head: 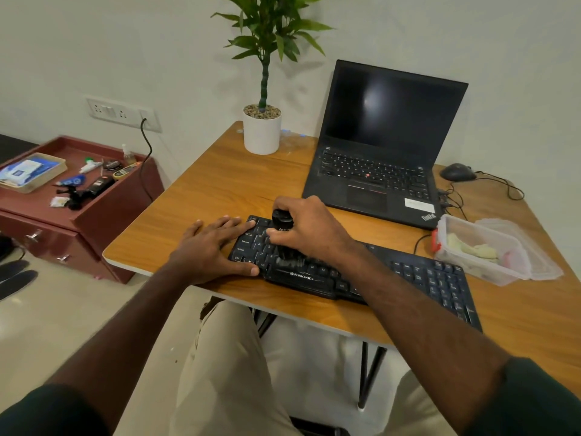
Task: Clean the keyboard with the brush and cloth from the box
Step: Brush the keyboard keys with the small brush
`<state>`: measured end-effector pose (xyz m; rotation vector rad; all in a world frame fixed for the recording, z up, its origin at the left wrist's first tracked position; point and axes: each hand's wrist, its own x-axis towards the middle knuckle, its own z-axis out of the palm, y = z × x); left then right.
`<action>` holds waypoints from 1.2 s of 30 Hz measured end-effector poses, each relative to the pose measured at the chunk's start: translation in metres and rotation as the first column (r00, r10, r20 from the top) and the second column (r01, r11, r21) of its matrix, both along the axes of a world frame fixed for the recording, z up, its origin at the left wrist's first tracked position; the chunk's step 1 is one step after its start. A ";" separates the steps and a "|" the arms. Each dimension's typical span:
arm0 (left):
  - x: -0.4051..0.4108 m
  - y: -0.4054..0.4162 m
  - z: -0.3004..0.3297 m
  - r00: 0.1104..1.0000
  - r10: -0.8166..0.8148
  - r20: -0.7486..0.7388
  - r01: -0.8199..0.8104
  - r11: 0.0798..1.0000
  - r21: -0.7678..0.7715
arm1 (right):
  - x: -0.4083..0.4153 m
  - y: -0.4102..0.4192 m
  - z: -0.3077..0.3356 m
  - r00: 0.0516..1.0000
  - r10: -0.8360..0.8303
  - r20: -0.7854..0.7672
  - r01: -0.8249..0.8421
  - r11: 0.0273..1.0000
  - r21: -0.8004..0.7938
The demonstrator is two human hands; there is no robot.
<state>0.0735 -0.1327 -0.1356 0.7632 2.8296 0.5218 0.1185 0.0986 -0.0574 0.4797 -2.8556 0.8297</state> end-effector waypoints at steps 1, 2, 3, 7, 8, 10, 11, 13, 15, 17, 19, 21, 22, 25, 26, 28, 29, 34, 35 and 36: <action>0.000 0.000 0.000 1.000 -0.003 0.000 0.003 1.000 -0.001 | 0.002 0.004 0.001 1.000 -0.003 0.018 0.003 1.000 0.013; 0.000 0.000 -0.001 1.000 -0.005 -0.003 0.005 1.000 0.000 | 0.003 0.008 0.001 1.000 -0.001 0.032 0.000 1.000 0.027; 0.000 -0.001 -0.001 1.000 -0.006 -0.005 0.006 1.000 0.002 | 0.005 0.011 0.001 0.999 0.003 0.037 -0.004 0.999 0.037; -0.001 -0.001 -0.002 1.000 -0.004 -0.003 0.004 1.000 0.002 | 0.010 0.025 -0.001 0.998 -0.004 0.060 0.001 0.999 0.050; -0.001 -0.001 -0.002 1.000 -0.006 -0.001 0.006 1.000 0.001 | 0.011 0.030 -0.002 0.998 -0.005 0.066 0.001 0.998 0.057; 0.000 -0.001 -0.002 1.000 -0.009 0.003 0.009 1.000 -0.001 | 0.013 0.039 -0.002 0.997 -0.003 0.077 -0.002 0.997 0.072; 0.000 -0.001 -0.002 1.000 -0.009 0.003 0.009 1.000 0.000 | 0.014 0.043 -0.001 0.997 -0.001 0.082 -0.006 0.996 0.084; 0.000 -0.001 -0.002 1.000 -0.010 0.001 0.010 1.000 0.003 | 0.014 0.052 0.001 0.995 0.005 0.101 -0.017 0.992 0.124; 0.000 -0.001 -0.002 1.000 -0.004 0.001 0.004 1.000 0.002 | 0.011 0.059 0.006 0.990 0.012 0.138 -0.036 0.984 0.177; 0.000 -0.001 -0.002 1.000 -0.001 0.002 0.001 1.000 -0.005 | 0.010 0.064 0.012 0.986 0.017 0.164 -0.049 0.981 0.190; 0.000 -0.001 -0.002 1.000 -0.001 0.000 0.001 1.000 -0.004 | 0.011 0.066 0.016 0.993 0.013 0.116 -0.023 0.996 0.086; -0.001 -0.001 -0.001 1.000 -0.002 -0.005 0.002 1.000 0.000 | 0.012 0.062 0.016 1.000 -0.016 0.017 0.017 0.998 -0.058; 0.000 -0.001 -0.001 1.000 -0.003 -0.006 0.003 1.000 -0.001 | 0.013 0.058 0.014 0.999 -0.023 -0.025 0.021 0.994 -0.108; -0.001 -0.001 -0.002 1.000 -0.007 -0.001 0.007 1.000 -0.003 | 0.015 0.046 -0.001 0.996 -0.019 -0.086 0.004 0.986 -0.169; -0.002 -0.002 -0.002 1.000 -0.006 0.000 0.006 1.000 -0.004 | 0.016 0.044 -0.007 0.996 -0.019 -0.087 0.002 0.982 -0.188; -0.003 -0.002 -0.003 1.000 -0.005 -0.002 0.005 1.000 -0.005 | 0.019 0.049 -0.016 0.995 -0.037 -0.090 0.016 0.975 -0.224; -0.004 -0.002 -0.003 1.000 -0.005 -0.002 0.005 1.000 -0.003 | 0.021 0.054 -0.017 0.995 -0.050 -0.092 0.028 0.973 -0.230; -0.004 -0.002 -0.004 1.000 0.002 0.009 -0.003 1.000 0.018 | 0.030 0.076 -0.021 0.996 -0.043 -0.082 0.027 0.982 -0.186; -0.004 -0.002 -0.004 1.000 0.003 0.011 -0.003 1.000 0.017 | 0.032 0.080 -0.021 0.996 -0.040 -0.079 0.026 0.984 -0.175; -0.004 -0.002 -0.004 1.000 0.003 0.012 -0.003 1.000 0.015 | 0.034 0.084 -0.021 0.996 -0.041 -0.074 0.028 0.986 -0.164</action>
